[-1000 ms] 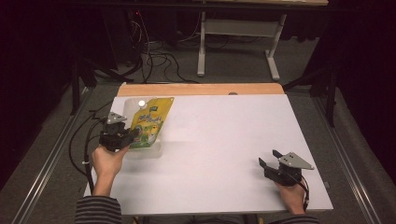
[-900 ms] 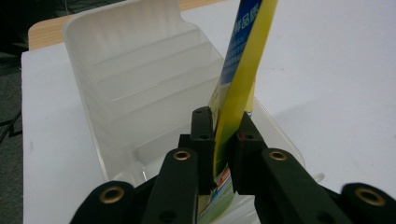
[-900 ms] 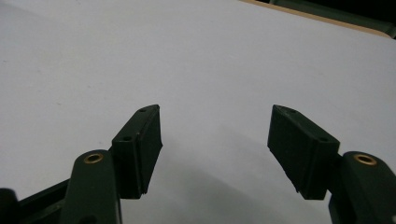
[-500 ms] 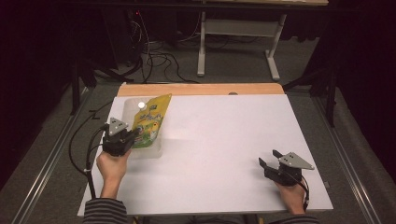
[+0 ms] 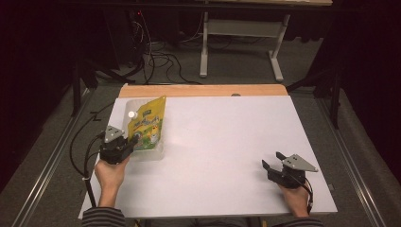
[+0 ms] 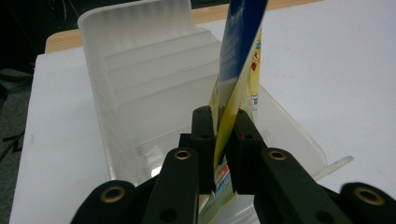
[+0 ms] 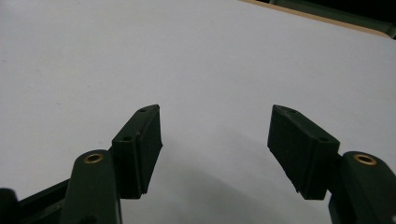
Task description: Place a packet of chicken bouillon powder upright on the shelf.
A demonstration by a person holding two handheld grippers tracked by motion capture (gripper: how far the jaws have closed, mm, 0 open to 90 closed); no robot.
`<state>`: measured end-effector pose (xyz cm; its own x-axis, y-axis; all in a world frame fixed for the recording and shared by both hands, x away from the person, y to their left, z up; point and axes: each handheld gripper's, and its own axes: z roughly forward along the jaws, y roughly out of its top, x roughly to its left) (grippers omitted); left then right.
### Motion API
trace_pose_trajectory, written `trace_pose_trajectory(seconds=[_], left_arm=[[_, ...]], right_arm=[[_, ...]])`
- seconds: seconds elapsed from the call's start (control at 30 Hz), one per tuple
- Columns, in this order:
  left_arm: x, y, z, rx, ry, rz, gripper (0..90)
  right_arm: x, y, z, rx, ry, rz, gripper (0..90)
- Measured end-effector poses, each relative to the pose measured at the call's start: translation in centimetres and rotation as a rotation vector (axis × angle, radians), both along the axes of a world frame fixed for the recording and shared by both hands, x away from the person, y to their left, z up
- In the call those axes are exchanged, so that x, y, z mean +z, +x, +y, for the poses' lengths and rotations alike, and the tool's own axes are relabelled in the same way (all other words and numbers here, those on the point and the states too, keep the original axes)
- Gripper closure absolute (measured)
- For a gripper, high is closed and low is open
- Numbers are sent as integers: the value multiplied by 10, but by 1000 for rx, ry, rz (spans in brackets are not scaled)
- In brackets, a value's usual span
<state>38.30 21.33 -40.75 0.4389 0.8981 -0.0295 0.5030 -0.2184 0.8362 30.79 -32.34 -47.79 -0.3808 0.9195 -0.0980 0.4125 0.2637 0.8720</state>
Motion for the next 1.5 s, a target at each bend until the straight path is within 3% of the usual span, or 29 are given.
trace_pose_trajectory(seconds=[0.23, 0.53, 0.77, 0.9, 1.2, 1.5], left_arm=[[-3, -4, 4, 15, -56, 15, 711], [-7, -11, 8, 39, -70, -6, 652], [-7, -18, 11, 67, -80, -20, 523], [-5, -25, 13, 87, -106, -42, 464], [-5, -40, 16, 102, -132, -65, 444], [-4, -54, 19, 112, -156, -61, 442]], right_arm=[[0, 0, 0, -3, -2, 2, 356], [0, 0, 0, -2, -3, 3, 356], [0, 0, 0, -1, -9, 1, 356], [0, 0, 0, 1, -12, 2, 356], [0, 0, 1, -1, -14, 8, 356], [0, 0, 0, -3, -3, 5, 356]])
